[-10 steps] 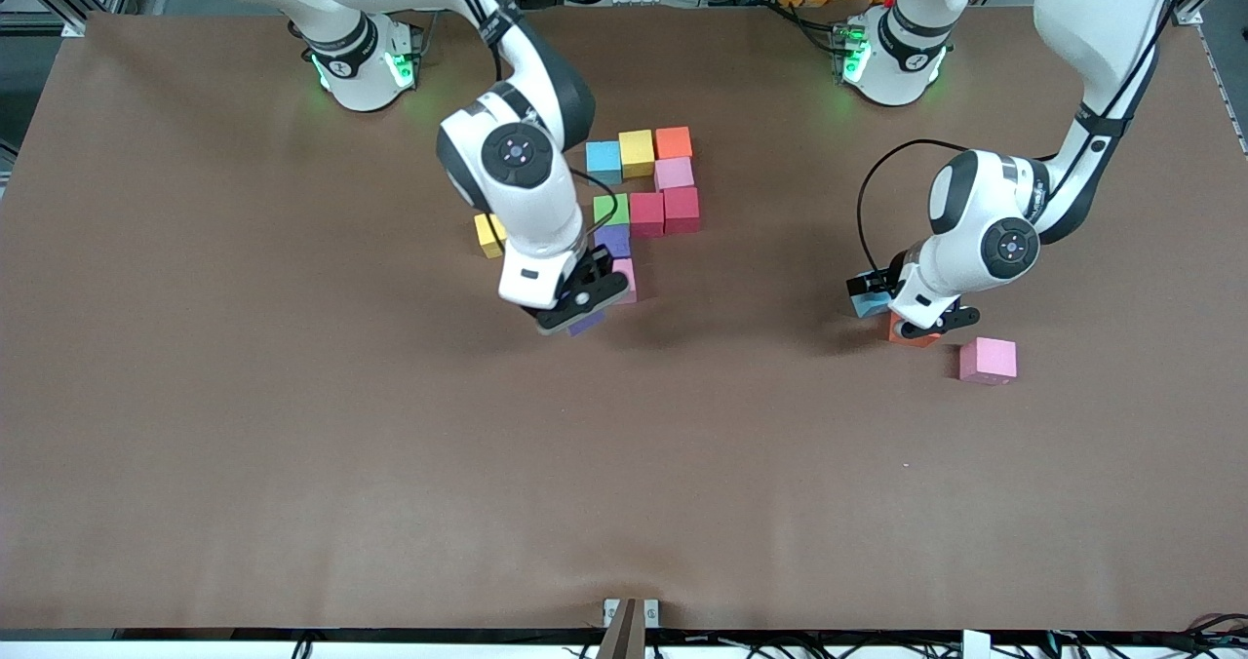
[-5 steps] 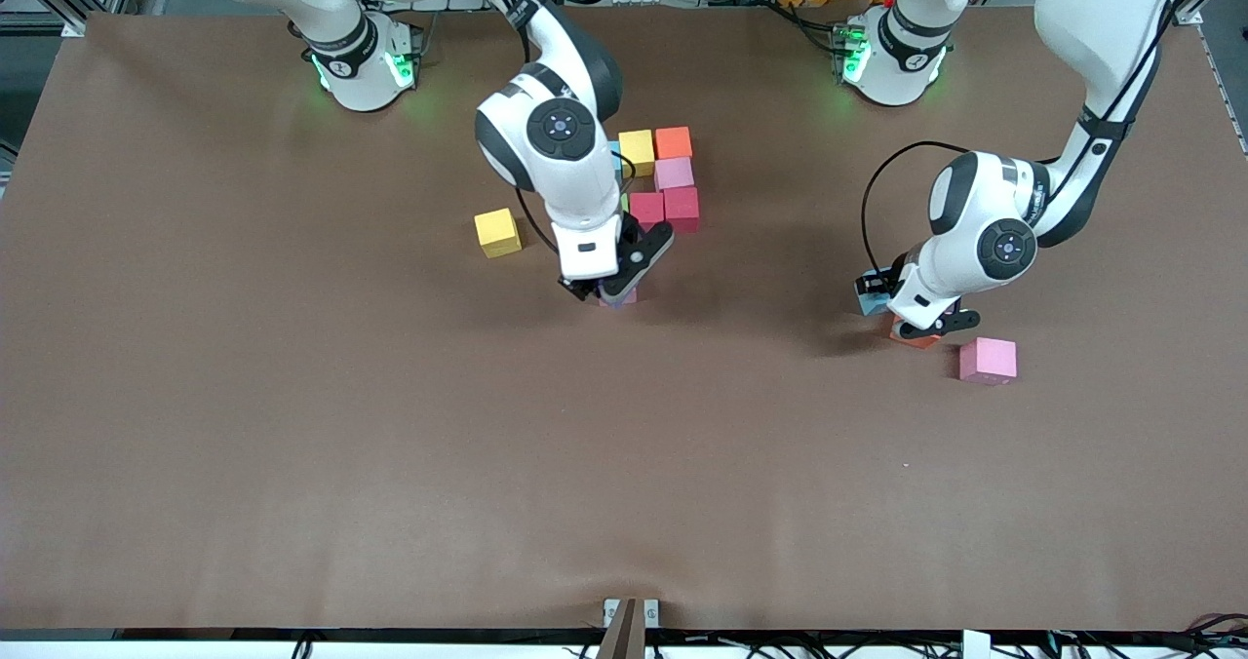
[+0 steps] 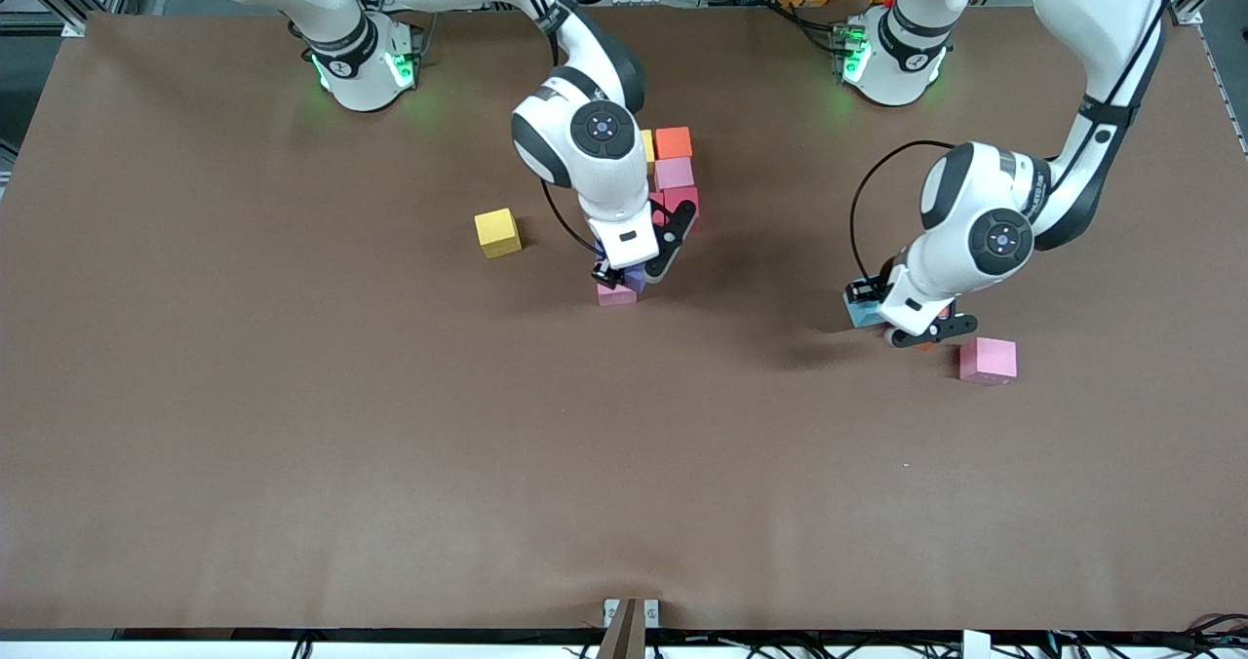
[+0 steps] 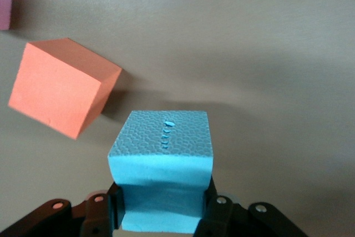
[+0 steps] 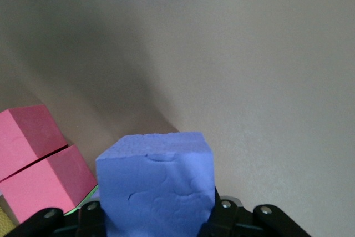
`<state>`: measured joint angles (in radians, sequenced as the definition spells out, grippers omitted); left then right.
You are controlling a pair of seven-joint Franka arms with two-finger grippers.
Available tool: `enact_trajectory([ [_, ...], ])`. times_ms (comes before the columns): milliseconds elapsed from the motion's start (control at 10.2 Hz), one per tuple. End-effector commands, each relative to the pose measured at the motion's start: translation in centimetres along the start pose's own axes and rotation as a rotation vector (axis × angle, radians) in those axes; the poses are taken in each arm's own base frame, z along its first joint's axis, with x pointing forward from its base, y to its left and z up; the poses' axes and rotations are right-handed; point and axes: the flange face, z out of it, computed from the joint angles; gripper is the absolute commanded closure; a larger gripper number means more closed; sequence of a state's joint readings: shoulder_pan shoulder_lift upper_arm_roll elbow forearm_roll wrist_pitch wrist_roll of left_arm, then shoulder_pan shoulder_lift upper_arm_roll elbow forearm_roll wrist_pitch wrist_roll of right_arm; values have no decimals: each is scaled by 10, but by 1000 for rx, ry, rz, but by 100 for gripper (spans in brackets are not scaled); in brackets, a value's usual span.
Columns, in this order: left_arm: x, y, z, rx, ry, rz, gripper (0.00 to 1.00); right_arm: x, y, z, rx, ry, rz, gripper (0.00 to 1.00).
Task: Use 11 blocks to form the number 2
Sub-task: 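Lift the blue cube while the right gripper lowers the purple cube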
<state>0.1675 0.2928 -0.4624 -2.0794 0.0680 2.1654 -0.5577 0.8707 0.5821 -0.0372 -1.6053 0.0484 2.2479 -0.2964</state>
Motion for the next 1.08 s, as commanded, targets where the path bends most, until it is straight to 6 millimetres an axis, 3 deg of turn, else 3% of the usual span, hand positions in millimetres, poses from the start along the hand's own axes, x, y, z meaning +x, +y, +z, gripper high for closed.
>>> enact_trajectory([
  [0,2,17,-34,-4,22,-55,87,15,5,-2,-20,20,-109,45],
  [196,7,42,-66,-54,68,-64,88,22,-3,-2,-23,25,-134,45],
  [294,9,42,-72,-59,79,-61,89,22,-3,-1,-22,23,-191,45],
  [687,16,37,-82,-70,98,-75,88,21,0,-3,-23,16,-464,45],
  [982,22,38,-86,-80,104,-78,88,24,-3,9,-16,8,-478,45],
])
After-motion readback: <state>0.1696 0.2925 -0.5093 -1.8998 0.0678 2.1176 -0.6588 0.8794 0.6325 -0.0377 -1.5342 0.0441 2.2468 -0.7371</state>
